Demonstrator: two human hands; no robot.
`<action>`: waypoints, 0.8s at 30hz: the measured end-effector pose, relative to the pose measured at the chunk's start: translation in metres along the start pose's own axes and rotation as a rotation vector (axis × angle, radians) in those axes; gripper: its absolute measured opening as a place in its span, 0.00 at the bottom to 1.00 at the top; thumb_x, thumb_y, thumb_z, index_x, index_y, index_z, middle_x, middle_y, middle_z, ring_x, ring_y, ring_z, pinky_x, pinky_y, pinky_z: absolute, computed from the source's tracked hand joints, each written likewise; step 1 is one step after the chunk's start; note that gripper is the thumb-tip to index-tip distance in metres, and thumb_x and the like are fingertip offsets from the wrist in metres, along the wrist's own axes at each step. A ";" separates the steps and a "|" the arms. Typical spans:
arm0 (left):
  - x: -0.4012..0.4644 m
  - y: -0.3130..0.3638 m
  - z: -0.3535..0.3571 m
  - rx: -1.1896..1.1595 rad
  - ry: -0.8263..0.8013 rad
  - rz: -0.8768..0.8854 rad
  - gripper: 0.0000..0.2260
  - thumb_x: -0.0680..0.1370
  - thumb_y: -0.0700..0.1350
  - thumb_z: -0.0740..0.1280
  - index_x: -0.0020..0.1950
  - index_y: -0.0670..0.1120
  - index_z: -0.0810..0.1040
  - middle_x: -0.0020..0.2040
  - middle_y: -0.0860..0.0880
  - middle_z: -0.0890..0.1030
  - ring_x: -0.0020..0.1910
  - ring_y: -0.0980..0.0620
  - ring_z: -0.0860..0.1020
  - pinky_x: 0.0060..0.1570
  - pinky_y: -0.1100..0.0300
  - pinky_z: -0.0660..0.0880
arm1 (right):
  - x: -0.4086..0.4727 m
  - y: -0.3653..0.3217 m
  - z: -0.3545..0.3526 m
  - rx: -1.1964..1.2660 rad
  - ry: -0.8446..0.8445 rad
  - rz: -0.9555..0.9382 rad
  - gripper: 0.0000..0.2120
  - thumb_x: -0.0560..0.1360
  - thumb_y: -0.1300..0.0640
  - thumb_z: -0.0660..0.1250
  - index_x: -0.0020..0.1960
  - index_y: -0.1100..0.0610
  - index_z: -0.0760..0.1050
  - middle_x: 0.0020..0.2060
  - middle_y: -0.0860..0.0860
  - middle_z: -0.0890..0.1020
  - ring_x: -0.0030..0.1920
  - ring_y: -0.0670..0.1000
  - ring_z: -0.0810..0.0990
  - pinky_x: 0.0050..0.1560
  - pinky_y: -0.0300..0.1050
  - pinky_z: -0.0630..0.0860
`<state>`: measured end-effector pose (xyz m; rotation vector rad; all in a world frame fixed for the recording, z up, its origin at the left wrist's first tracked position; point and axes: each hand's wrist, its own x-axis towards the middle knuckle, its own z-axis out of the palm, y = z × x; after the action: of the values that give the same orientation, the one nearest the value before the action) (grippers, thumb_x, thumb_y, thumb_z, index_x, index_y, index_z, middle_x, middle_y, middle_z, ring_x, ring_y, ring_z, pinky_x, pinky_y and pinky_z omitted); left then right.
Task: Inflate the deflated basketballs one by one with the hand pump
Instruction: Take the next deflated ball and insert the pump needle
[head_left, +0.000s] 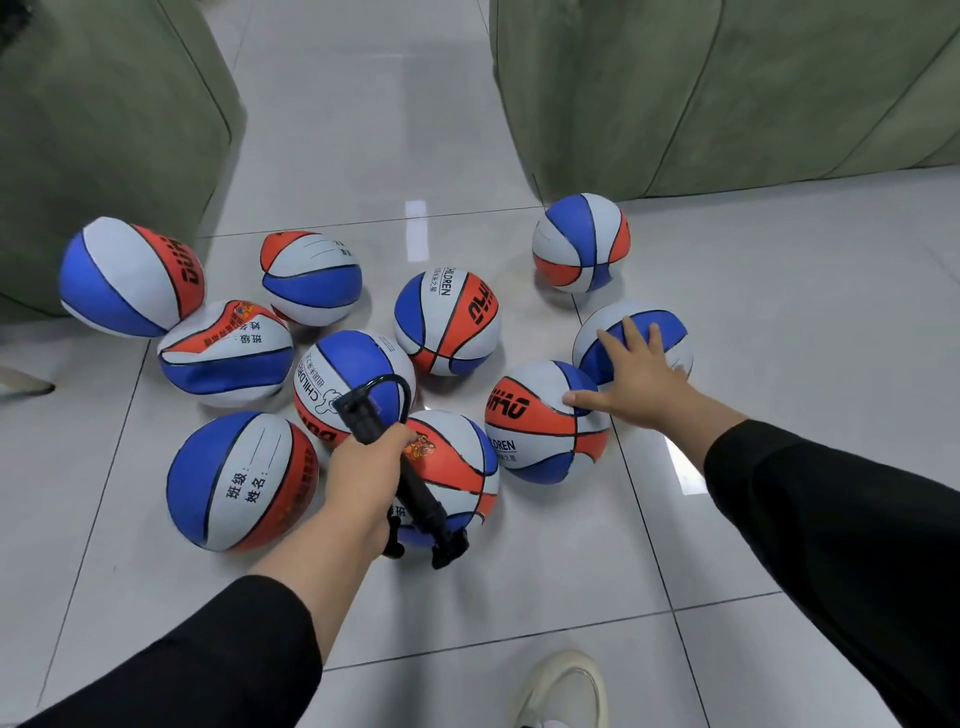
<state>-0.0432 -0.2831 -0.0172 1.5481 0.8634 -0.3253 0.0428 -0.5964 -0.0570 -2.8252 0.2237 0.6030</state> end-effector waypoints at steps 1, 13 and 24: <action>-0.001 -0.002 -0.001 -0.018 0.010 -0.011 0.10 0.76 0.47 0.73 0.53 0.43 0.79 0.44 0.42 0.78 0.43 0.41 0.78 0.30 0.56 0.76 | 0.001 0.000 0.001 0.012 -0.009 -0.004 0.59 0.64 0.21 0.66 0.83 0.46 0.45 0.83 0.49 0.40 0.81 0.60 0.34 0.75 0.75 0.54; -0.012 -0.005 0.012 -0.108 -0.002 -0.031 0.05 0.79 0.44 0.71 0.50 0.44 0.79 0.40 0.44 0.81 0.38 0.43 0.81 0.38 0.54 0.78 | 0.010 -0.005 0.005 0.105 0.117 0.017 0.52 0.70 0.22 0.58 0.83 0.50 0.49 0.83 0.51 0.44 0.82 0.58 0.38 0.77 0.68 0.58; -0.003 0.005 -0.003 -0.072 -0.027 -0.046 0.09 0.76 0.46 0.73 0.52 0.43 0.79 0.40 0.45 0.79 0.39 0.45 0.79 0.38 0.54 0.75 | 0.002 -0.018 -0.012 -0.013 0.000 -0.058 0.53 0.69 0.23 0.64 0.83 0.48 0.49 0.83 0.50 0.43 0.82 0.57 0.40 0.76 0.72 0.57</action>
<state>-0.0431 -0.2809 -0.0110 1.4559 0.8809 -0.3440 0.0523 -0.5828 -0.0433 -2.8331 0.1379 0.5943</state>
